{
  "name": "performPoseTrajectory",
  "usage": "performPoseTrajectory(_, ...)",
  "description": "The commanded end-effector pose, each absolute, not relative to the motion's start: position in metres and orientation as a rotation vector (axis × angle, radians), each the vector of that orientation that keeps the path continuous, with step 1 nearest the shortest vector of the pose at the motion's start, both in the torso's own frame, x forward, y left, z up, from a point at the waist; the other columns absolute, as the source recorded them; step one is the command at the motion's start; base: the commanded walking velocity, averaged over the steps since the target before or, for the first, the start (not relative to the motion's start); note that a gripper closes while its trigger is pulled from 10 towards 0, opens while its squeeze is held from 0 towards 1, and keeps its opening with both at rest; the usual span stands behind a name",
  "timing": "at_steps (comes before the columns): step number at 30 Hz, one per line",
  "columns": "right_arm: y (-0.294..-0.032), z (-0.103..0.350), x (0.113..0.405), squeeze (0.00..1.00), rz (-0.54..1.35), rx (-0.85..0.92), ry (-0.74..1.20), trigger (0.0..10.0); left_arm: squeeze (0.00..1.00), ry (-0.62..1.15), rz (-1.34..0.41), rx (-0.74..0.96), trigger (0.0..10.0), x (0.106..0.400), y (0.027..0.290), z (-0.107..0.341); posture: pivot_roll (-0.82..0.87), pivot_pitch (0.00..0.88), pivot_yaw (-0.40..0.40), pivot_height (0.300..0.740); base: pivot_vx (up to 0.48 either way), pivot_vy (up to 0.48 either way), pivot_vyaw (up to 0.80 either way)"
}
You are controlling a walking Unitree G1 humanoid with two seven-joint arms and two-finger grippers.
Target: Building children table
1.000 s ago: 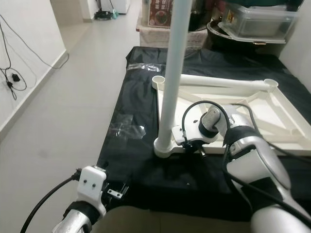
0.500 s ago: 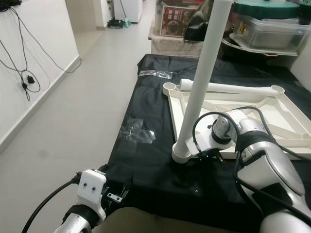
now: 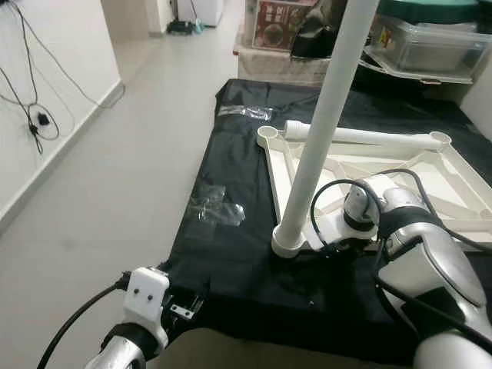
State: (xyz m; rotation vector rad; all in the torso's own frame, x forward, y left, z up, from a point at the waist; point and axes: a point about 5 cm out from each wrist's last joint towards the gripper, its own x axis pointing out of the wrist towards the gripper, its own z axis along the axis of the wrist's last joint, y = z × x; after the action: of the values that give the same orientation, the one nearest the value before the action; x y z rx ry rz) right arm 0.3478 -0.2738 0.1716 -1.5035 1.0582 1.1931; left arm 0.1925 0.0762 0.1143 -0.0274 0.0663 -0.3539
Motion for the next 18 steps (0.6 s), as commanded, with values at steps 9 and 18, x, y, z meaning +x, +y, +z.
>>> performPoseTrajectory(9,-0.3,0.199,0.343,0.0,1.1,-1.426,1.033,10.0,0.0,0.085,-0.355,-0.018,10.0,0.196,0.081,0.107,-0.06,0.053,-0.009,0.74,0.0,0.0,0.0)
performPoseTrajectory(18,-0.313,0.224,0.343,0.0,0.976,-1.251,0.892,10.0,0.0,0.087,-0.356,-0.013,10.0,0.2,0.084,0.105,-0.07,0.041,0.011,0.74,0.0,0.0,0.0)
